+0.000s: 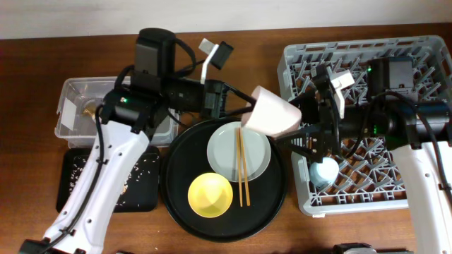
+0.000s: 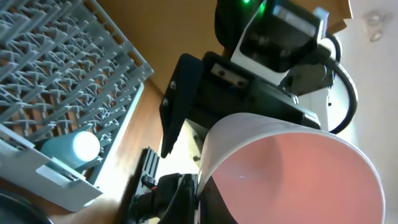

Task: Sort waste into correct bins and load items into the dishwasher rack
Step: 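Lift the pink cup with the left gripper and pass it to the right gripper, then place the pink cup upside down in the rack with the right gripper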

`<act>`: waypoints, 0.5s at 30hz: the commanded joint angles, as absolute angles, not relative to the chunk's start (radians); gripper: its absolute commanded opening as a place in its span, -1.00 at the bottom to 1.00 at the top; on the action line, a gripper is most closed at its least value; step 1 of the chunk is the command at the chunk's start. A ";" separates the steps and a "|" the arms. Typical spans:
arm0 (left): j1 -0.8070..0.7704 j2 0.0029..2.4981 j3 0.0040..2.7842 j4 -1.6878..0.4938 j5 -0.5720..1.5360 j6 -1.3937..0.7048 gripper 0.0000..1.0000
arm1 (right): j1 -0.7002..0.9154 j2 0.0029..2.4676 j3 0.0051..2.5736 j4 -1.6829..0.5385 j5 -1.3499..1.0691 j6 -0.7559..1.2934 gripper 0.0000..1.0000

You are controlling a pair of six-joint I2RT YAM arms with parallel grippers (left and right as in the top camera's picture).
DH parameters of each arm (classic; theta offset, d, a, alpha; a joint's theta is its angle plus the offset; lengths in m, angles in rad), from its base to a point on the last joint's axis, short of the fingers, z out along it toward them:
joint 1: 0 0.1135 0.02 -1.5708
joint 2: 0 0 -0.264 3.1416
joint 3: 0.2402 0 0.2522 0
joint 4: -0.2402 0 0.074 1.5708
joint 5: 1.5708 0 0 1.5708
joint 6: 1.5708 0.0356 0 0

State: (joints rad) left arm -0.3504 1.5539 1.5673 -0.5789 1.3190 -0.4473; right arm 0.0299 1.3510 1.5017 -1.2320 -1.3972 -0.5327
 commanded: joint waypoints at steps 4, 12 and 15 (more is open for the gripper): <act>-0.386 1.550 1.573 -0.577 1.308 -0.451 -0.99 | 0.040 1.344 1.515 -1.160 -1.445 -0.546 0.06; -0.246 1.550 1.573 -0.908 0.483 -0.451 0.98 | 0.039 1.350 1.515 -1.155 -0.224 -0.043 -0.01; -0.247 1.550 1.573 -1.043 0.272 -0.452 0.98 | 0.039 1.411 1.512 -1.155 -0.058 0.043 -0.02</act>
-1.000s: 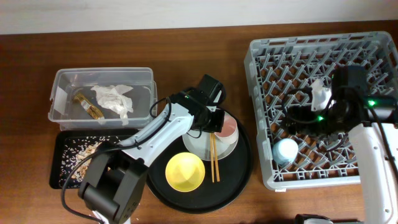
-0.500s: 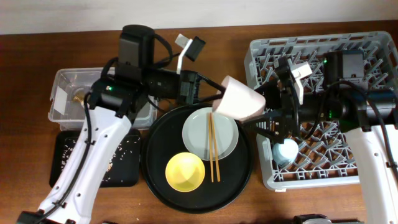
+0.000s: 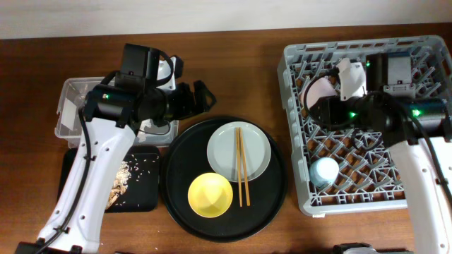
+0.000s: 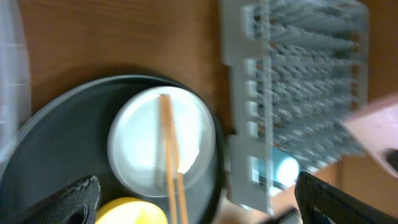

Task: Sort waste into correct bins and load items into the dishwasher rack
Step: 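Place the pink cup upside down in the rack with the right gripper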

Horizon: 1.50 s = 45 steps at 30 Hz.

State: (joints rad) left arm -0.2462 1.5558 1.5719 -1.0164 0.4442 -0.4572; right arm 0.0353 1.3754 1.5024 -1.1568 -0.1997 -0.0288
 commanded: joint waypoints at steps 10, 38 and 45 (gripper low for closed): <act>-0.247 1.550 1.573 -1.060 0.261 -0.452 0.98 | 0.039 1.745 1.509 -1.125 -0.010 0.073 -0.01; -0.247 1.550 1.573 -1.060 0.261 -0.452 0.98 | 0.039 1.849 1.599 -1.168 -0.014 0.061 0.23; -0.247 1.550 1.573 -1.060 0.262 -0.452 0.98 | 0.039 1.845 1.622 -1.189 -0.014 0.060 0.01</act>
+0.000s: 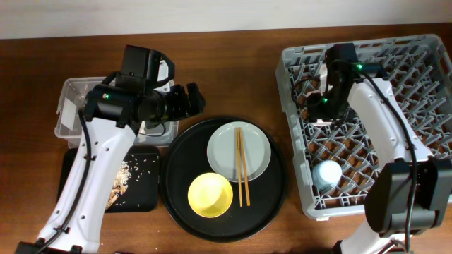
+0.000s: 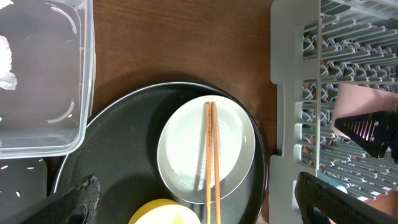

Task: Sort waste into correct bins and load items into the dishwasher rack
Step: 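Place the pink cup upside down in the rack with the right gripper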

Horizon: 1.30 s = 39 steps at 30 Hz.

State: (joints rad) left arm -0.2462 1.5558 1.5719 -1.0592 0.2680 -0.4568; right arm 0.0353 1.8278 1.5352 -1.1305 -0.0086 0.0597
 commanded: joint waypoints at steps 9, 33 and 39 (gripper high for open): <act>-0.247 1.550 1.573 -1.060 0.261 -0.452 0.98 | 0.038 1.859 1.898 -1.699 -0.064 0.051 -0.18; -0.247 1.550 1.573 -1.060 0.261 -0.452 0.98 | -0.080 1.875 1.766 -1.662 -0.177 0.065 0.06; -0.247 1.550 1.573 -1.060 0.261 -0.452 0.98 | -0.078 1.875 1.717 -1.699 -0.202 0.065 0.06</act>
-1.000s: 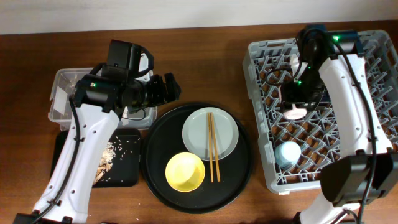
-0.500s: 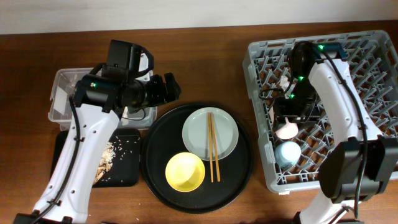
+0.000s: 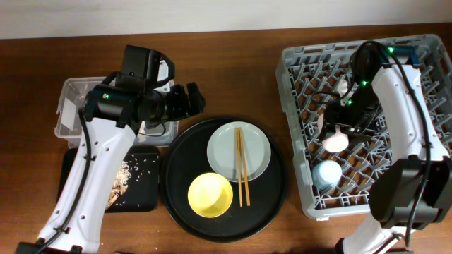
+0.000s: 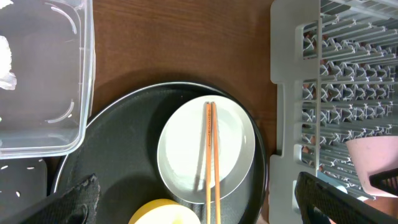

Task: Sort waste into correct bins and load items into the dishwasher rack
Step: 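Place the pink cup upside down in the rack with the right gripper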

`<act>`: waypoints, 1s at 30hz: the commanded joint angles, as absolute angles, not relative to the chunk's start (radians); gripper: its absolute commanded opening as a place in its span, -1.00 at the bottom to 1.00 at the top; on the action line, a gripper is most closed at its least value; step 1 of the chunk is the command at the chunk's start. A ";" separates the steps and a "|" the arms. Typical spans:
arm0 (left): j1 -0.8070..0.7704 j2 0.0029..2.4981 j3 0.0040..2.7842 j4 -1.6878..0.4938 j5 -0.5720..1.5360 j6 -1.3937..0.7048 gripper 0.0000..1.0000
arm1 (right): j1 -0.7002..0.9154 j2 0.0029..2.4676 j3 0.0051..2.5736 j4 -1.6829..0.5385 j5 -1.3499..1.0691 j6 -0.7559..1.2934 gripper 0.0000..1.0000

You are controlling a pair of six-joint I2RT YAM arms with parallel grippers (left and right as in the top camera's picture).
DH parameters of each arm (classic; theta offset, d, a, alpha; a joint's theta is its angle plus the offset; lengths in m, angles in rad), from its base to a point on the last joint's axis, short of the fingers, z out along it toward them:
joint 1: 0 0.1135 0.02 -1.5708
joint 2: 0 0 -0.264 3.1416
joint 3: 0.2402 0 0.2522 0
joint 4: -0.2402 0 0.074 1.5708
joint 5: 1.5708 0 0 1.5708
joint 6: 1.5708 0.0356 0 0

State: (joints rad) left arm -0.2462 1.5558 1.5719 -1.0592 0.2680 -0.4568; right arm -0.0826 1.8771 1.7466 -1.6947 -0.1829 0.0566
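My right gripper [image 3: 341, 127] is down in the grey dishwasher rack [image 3: 296, 56], shut on a pink cup [image 3: 335, 141] that lies among the tines at centre-left, its rim toward the tray. The left wrist view catches that cup [image 4: 367, 158] at its right edge with a dark finger on it. A light blue cup [image 3: 325, 171] sits just in front of it. My left gripper [image 3: 194, 99] hangs open and empty beside the clear bin, above the round black tray [image 3: 176, 176]. On the tray are a white plate [image 3: 254, 152] with wooden chopsticks [image 3: 241, 166] across it and a yellow bowl [image 3: 210, 195].
The clear plastic bin [image 3: 70, 106] stands at the left with scraps inside. In front of it lies a flat black tray [image 3: 134, 183] strewn with rice. The rack fills the right side of the brown table.
My right gripper has carried the pink cup from the rack's back-left part to its centre-left, close behind the blue cup. My left arm has not moved.
First my left gripper held the pink cup out over the tray, with the right gripper at it. Then the left was back by the clear bin, open, and the right had the cup over the rack's back. The cup now lies lower among the tines.
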 commanded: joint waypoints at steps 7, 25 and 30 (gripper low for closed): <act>-0.247 1.550 1.573 -1.060 0.261 -0.452 0.98 | -0.078 1.875 1.623 -1.603 -0.202 0.060 0.07; -0.247 1.550 1.572 -1.060 0.261 -0.452 0.98 | 0.187 1.858 1.858 -1.631 -0.571 -0.127 0.36; -0.181 1.544 1.589 -0.985 0.139 -0.448 0.98 | 0.507 1.858 1.661 -1.405 -0.542 -0.009 0.36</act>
State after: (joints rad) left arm -0.2405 1.5558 1.5711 -0.9901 0.2401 -0.4568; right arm 0.4206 1.8732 1.7298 -1.4536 -0.5404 -0.0372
